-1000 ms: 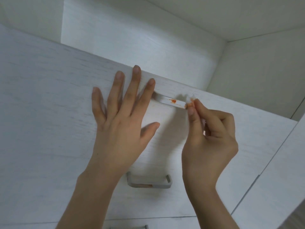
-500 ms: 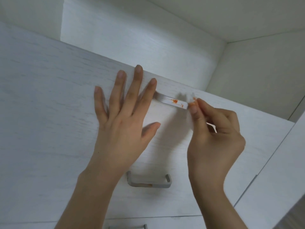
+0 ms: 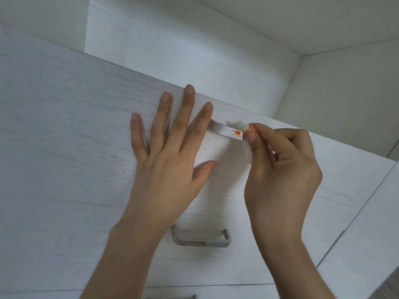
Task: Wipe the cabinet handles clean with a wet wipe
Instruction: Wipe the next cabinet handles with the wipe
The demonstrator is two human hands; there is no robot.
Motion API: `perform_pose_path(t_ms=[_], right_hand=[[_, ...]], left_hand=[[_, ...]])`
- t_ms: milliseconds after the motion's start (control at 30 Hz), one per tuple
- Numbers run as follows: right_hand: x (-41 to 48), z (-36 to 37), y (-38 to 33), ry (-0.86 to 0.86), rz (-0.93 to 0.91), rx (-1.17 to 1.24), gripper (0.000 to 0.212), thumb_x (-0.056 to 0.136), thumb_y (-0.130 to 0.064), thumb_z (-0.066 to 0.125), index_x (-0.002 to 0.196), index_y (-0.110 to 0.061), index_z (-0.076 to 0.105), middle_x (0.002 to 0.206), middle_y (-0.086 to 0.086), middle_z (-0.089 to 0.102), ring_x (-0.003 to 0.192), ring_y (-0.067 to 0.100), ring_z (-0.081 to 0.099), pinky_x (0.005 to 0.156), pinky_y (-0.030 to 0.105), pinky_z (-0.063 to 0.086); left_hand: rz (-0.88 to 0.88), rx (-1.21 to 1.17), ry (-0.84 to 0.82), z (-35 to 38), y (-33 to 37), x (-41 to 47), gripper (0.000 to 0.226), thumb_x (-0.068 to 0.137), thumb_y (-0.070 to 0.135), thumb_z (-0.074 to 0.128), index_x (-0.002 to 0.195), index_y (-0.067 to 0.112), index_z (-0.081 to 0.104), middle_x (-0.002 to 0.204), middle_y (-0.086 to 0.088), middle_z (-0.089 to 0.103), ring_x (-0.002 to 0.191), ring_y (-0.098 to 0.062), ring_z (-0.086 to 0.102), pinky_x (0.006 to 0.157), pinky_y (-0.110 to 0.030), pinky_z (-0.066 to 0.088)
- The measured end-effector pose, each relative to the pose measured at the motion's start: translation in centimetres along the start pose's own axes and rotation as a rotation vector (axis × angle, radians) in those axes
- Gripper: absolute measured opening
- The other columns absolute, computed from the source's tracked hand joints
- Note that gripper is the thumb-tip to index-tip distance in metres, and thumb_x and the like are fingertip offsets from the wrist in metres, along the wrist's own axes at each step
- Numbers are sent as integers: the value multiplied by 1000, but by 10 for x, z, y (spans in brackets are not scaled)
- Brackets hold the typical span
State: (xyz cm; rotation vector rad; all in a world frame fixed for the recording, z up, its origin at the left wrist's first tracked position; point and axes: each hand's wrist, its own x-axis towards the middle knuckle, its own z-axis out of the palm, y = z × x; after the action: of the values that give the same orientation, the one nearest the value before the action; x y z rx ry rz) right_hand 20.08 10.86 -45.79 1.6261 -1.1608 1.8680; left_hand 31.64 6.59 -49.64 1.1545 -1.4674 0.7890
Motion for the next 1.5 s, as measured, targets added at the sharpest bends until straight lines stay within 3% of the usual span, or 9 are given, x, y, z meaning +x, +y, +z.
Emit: perform_pose_path(t_ms=[167, 333, 700, 867, 967, 1100, 1167, 1333, 1500], right_hand=[[-2, 1, -5, -7, -8, 43, 14, 87, -12, 63, 98, -14, 72, 80, -12, 46, 72, -9, 49, 70, 0, 37], [-12, 3, -3, 136, 136, 182, 17, 86, -22, 64, 102, -24, 69, 85, -14, 52, 83, 2, 57, 74, 16, 48], [-11, 12, -6, 61, -66, 79, 16, 86, -7, 65, 99, -11, 72, 82, -8, 49, 73, 0, 51, 70, 1, 39], [-14, 5, -5, 165, 154, 197, 16, 87, -22, 61, 101, -24, 69, 87, -14, 54, 85, 2, 59, 74, 22, 52], [-17, 11, -9, 164, 135, 196, 17, 87, -20, 61, 102, -22, 69, 86, -15, 53, 81, -2, 58, 82, 36, 54], [-12, 17, -12, 73, 26, 145, 16, 87, -14, 63, 99, -13, 72, 82, -14, 49, 74, -5, 51, 73, 5, 43], [-11, 18, -13, 78, 39, 138, 16, 87, -14, 62, 100, -13, 72, 83, -16, 47, 72, -6, 50, 70, 2, 39], [-9, 13, -17, -66, -38, 142, 16, 87, -12, 62, 100, -15, 72, 85, -16, 48, 77, -4, 52, 74, 1, 39], [-18, 5, -11, 111, 116, 233, 18, 88, -21, 59, 102, -30, 65, 88, -14, 51, 83, -5, 56, 79, 21, 51]], left_hand=[[-2, 11, 6, 1, 0, 0, 82, 78, 49, 61, 148, 21, 30, 157, -7, 13, 144, -31, 8, 113, -51, -6], [-9, 8, 17, 1, -1, -1, 80, 78, 51, 58, 148, 22, 30, 155, -11, 10, 143, -35, 8, 113, -53, 0], [-20, -24, 24, 2, -2, -1, 81, 76, 51, 59, 147, 26, 29, 155, -15, 13, 142, -37, 7, 113, -51, 1], [-26, -40, 27, 0, -4, -1, 86, 75, 53, 64, 147, 24, 28, 155, -13, 13, 142, -36, 9, 113, -52, 3], [-23, -46, 25, 1, -6, -1, 91, 74, 55, 67, 148, 21, 26, 155, -10, 13, 142, -34, 10, 113, -51, 3], [-30, -68, 25, 1, -6, -2, 91, 75, 53, 69, 147, 19, 27, 155, -9, 13, 143, -33, 9, 114, -48, 0], [-24, -56, 19, 1, -7, -2, 89, 76, 53, 67, 147, 19, 26, 155, -9, 13, 143, -32, 9, 114, -48, 1], [-27, -50, 15, 1, -8, -2, 88, 78, 54, 64, 148, 19, 24, 156, -7, 11, 144, -30, 6, 115, -46, -1], [-22, -52, -3, -3, -8, -2, 94, 73, 53, 69, 148, 17, 26, 156, -9, 12, 143, -33, 9, 114, -50, 2]])
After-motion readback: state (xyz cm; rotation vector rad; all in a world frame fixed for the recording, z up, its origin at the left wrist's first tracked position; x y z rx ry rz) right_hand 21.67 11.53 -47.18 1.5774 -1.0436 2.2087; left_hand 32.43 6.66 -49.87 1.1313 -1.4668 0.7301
